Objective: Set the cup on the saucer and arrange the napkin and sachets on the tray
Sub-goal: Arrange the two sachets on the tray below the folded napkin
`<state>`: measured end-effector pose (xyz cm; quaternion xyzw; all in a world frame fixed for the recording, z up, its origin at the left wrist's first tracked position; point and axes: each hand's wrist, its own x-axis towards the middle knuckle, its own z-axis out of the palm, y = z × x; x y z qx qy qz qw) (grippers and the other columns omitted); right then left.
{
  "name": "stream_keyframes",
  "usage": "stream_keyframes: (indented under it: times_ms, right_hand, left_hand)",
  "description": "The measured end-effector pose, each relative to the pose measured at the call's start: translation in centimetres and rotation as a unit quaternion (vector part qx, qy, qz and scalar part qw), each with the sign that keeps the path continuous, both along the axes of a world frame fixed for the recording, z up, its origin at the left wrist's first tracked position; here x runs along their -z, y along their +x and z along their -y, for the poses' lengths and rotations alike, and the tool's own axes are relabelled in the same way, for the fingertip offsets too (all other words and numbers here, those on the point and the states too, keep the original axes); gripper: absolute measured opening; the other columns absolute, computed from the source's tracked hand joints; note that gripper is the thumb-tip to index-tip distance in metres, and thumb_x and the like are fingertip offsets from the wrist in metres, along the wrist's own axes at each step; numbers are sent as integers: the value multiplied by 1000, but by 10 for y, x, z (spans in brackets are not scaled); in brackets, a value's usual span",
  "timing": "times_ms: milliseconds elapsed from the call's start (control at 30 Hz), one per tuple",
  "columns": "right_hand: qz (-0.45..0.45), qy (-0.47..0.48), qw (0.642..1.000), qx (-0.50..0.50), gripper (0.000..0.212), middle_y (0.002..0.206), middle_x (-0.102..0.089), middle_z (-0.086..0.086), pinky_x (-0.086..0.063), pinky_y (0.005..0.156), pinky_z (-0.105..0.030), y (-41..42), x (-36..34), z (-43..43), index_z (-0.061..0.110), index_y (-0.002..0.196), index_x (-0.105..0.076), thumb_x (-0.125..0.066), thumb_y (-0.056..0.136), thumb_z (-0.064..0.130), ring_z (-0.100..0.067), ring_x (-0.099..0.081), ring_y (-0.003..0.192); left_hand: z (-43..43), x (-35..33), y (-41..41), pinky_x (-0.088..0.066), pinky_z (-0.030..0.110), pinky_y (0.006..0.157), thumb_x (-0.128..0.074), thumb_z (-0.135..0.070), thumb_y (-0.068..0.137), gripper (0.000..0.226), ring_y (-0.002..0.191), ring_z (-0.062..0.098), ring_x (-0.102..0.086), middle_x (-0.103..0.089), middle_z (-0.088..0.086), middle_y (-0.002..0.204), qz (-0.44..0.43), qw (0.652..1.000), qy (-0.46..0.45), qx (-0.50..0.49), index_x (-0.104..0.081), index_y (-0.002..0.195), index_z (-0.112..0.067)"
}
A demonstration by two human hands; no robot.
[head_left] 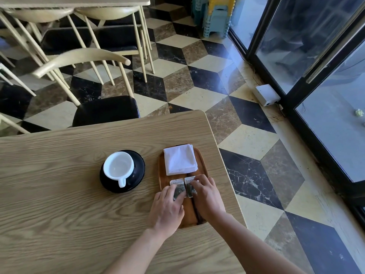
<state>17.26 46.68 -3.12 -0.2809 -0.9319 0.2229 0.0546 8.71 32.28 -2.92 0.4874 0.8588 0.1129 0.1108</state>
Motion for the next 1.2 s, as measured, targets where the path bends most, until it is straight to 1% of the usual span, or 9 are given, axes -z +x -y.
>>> stream_keyframes:
  times_ms: [133,267,400,500,733,867,1067,1200]
  right_hand:
    - [8,-13,1000,4,20,122,-56,0,-55,74,-39,0,-2,-1,18,111,-65,-61,91,17,-27,-51,106]
    - [12,-21,1000,5,23,124,-56,0,-54,78,-39,-1,-3,-2,18,113,-65,-61,90,16,-26,-50,110]
    - [13,-26,999,12,27,126,-56,0,-54,81,-39,-1,-2,-2,20,116,-66,-62,90,15,-25,-49,113]
    - [9,-26,1000,15,26,124,-57,0,-54,81,-38,-2,-1,-2,21,116,-67,-63,90,17,-25,-50,111]
    - [10,-22,1000,15,27,124,-57,3,-54,80,-37,-5,2,-3,21,114,-67,-64,89,13,-24,-49,110]
    - [8,-17,1000,8,25,122,-57,3,-53,80,-36,-5,2,-3,21,111,-68,-62,89,12,-24,-49,107]
    - [-4,-18,1000,8,22,121,-58,2,-54,76,-37,-4,0,-2,20,109,-68,-64,88,13,-25,-50,107]
    - [-13,-19,1000,14,21,120,-59,0,-55,75,-39,-3,-2,-1,19,107,-68,-66,87,14,-26,-52,106]
  left_hand:
    - [1,2,-1,-52,37,86,-68,-19,76,44,115,22,-57,-58,5,126,14,1000,28,-1,-61,119,-28]
    - [3,3,-1,-51,37,89,-69,-16,75,40,117,21,-55,-59,4,126,23,998,54,-17,-66,114,-26]
    - [5,6,-2,-51,37,92,-71,-14,73,38,117,22,-57,-60,5,124,21,998,58,-32,-68,110,-25]
    - [6,7,-2,-51,37,93,-71,-15,73,37,118,21,-57,-60,6,125,16,998,59,-30,-68,108,-24]
    - [7,10,-3,-52,37,92,-75,-17,70,33,114,22,-59,-63,6,120,5,998,53,-25,-69,102,-24]
    - [6,11,-3,-52,36,89,-75,-19,68,29,112,21,-59,-63,5,119,4,998,49,-30,-70,96,-24]
    - [7,11,-3,-52,36,90,-76,-17,68,36,112,20,-59,-62,4,119,13,998,60,-31,-69,102,-25]
    - [7,8,-4,-53,36,91,-77,-15,68,36,112,21,-60,-62,5,118,22,996,73,-36,-69,102,-23]
